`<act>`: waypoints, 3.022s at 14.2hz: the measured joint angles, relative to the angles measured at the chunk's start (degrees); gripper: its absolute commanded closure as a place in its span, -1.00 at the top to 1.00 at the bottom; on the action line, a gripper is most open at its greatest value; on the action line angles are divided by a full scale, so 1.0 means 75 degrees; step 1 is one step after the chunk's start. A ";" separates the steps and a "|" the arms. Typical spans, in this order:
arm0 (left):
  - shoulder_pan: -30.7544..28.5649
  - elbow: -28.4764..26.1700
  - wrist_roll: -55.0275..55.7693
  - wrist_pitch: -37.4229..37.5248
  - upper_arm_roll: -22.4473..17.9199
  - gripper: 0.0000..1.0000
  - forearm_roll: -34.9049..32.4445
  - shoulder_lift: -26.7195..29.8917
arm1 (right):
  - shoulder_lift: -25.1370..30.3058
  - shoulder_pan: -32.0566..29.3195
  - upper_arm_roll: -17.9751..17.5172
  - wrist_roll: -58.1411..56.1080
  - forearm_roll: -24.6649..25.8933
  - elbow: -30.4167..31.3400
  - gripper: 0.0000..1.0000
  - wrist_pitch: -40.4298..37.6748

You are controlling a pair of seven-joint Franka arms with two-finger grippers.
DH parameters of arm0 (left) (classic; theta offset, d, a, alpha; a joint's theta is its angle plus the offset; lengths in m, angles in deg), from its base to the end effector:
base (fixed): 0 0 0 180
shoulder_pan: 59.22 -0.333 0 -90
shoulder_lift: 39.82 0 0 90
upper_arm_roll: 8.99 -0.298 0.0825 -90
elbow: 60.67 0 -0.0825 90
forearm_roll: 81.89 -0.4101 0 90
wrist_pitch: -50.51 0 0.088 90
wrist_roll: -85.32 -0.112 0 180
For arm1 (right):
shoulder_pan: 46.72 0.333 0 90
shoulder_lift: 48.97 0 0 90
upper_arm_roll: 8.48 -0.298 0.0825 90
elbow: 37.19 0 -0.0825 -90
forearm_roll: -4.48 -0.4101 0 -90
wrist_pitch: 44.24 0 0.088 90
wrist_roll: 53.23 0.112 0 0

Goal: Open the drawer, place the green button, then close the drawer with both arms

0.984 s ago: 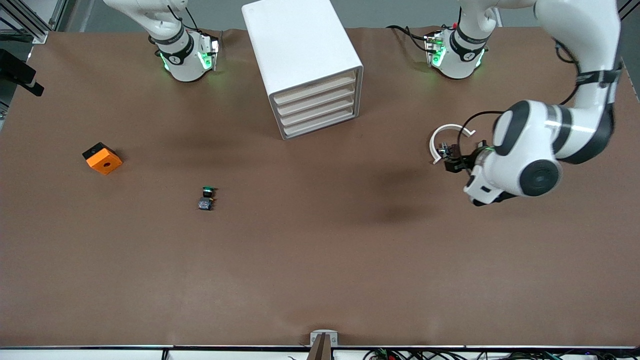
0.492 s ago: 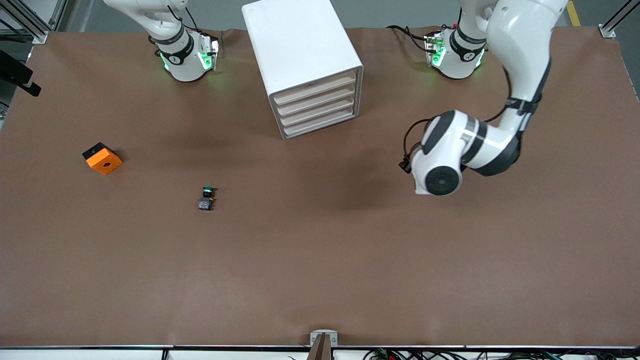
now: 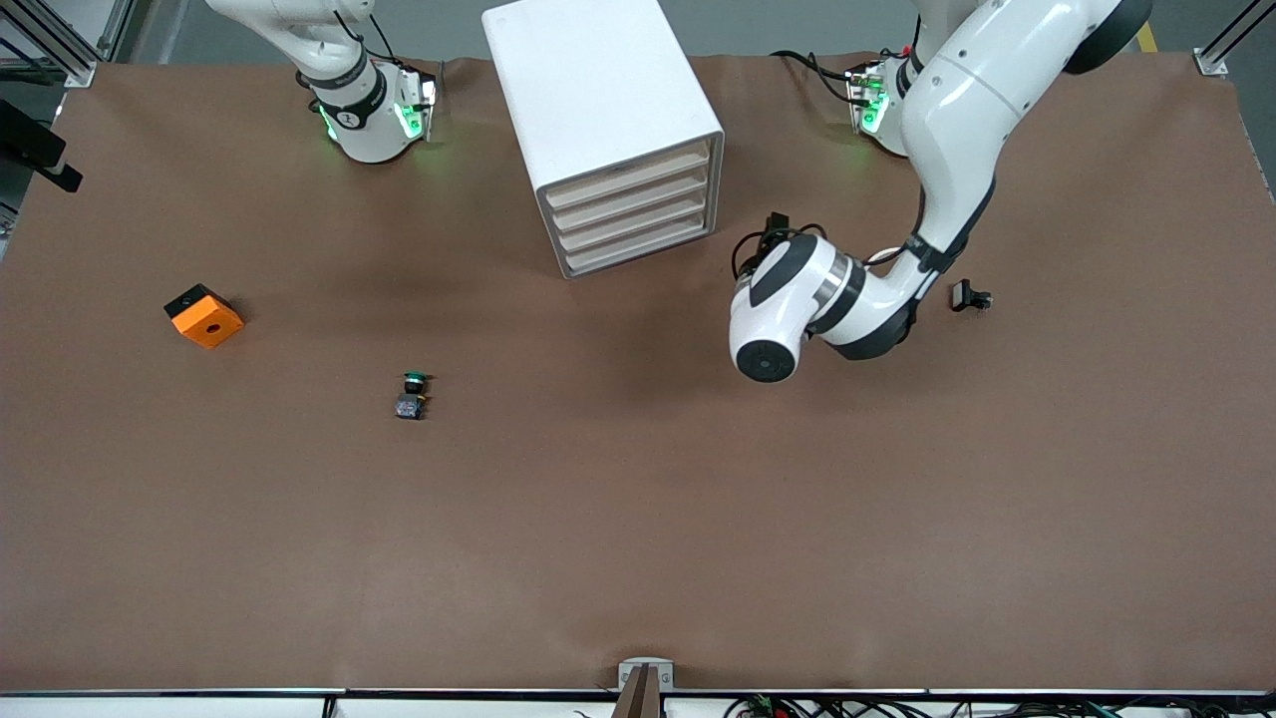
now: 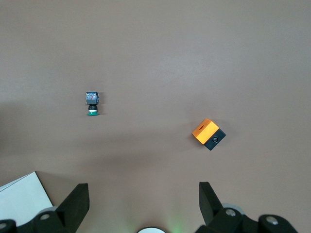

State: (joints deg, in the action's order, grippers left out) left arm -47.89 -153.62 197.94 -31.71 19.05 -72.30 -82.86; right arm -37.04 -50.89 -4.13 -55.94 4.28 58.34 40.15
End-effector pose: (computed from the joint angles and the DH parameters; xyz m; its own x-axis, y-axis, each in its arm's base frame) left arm 0.4501 -0.3781 0.1725 0.2051 0.9710 -0.1228 0.5144 -0.2137 -0.8305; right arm 0.5010 -0.0790 0.6582 0.9949 -0.0995 0.0141 -0.0992 -0.9949 -0.0185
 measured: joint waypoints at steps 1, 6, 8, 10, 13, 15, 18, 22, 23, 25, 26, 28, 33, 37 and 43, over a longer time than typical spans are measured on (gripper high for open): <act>0.0034 0.0158 0.0325 0.0115 0.0022 1.00 0.0334 -0.0234 | 0.0000 0.0000 0.0000 -0.0001 0.0001 0.0000 1.00 0.0025; 0.0066 0.0837 0.1758 0.0300 0.0019 1.00 0.1659 -0.1105 | 0.0000 0.0000 -0.0001 -0.0001 0.0001 -0.0001 1.00 0.0062; 0.0049 0.0987 0.2058 0.0321 0.0008 1.00 0.2007 -0.1285 | -0.0001 0.0000 0.0000 -0.0001 0.0001 -0.0004 1.00 0.0071; 0.0028 0.1079 0.2297 0.0342 -0.0007 1.00 0.2182 -0.1403 | -0.0001 0.0000 0.0000 -0.0001 0.0001 -0.0015 1.00 0.0080; 0.0068 0.1099 0.2624 0.0350 -0.0005 1.00 0.2236 -0.1608 | -0.0001 0.0000 -0.0001 -0.0001 0.0001 -0.0051 1.00 0.0083; 0.0158 0.1104 0.2696 0.0350 0.0002 0.96 0.2293 -0.1720 | -0.0006 0.0000 0.0001 -0.0001 0.0001 -0.0056 1.00 0.0086; 0.0369 0.1126 0.2735 0.0349 0.0003 0.44 0.2466 -0.1778 | -0.0105 -0.0001 0.0011 -0.0001 0.0010 -0.0056 1.00 0.0105; 0.0537 0.1227 0.2764 0.0312 0.0002 0.35 0.2473 -0.1849 | -0.1008 -0.0001 0.0003 -0.0001 0.0016 -0.0074 1.00 0.0127; 0.0541 0.1238 0.2766 0.0309 0.0001 0.30 0.2473 -0.1867 | -0.1403 -0.0002 0.0007 -0.0001 0.0024 -0.0126 1.00 0.0165; 0.0583 0.1249 0.2804 0.0279 -0.0012 0.30 0.2474 -0.1897 | -0.2155 -0.0016 0.0017 -0.0002 0.0035 -0.0252 1.00 0.0243; 0.0638 0.1250 0.2833 0.0247 -0.0040 0.29 0.2474 -0.1909 | -0.2408 -0.0016 0.0018 -0.0002 0.0034 -0.0323 1.00 0.0286; 0.0740 0.1251 0.2847 0.0169 -0.0093 0.07 0.2474 -0.1938 | -0.2573 0.0029 -0.0012 -0.0001 0.0025 -0.0371 1.00 0.0325; 0.0805 0.1277 0.3005 0.0038 -0.0100 -0.23 0.2474 -0.1984 | -0.2436 0.0555 -0.0063 0.0639 -0.0155 0.0792 1.00 0.1846; 0.0807 0.1283 0.3014 0.0013 -0.0107 -0.26 0.2474 -0.1997 | -0.2331 0.1149 -0.0098 0.1360 -0.0271 0.2354 1.00 0.3649; 0.0937 0.1284 0.3015 -0.0001 -0.0107 -0.59 0.2523 -0.2046 | -0.2358 0.2258 -0.0130 0.2584 -0.0288 0.3664 1.00 0.5860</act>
State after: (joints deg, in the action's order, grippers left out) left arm -40.86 -143.99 220.55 -31.72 18.25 -53.38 -98.21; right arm -54.72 -33.95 -5.10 -36.57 2.12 85.82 84.10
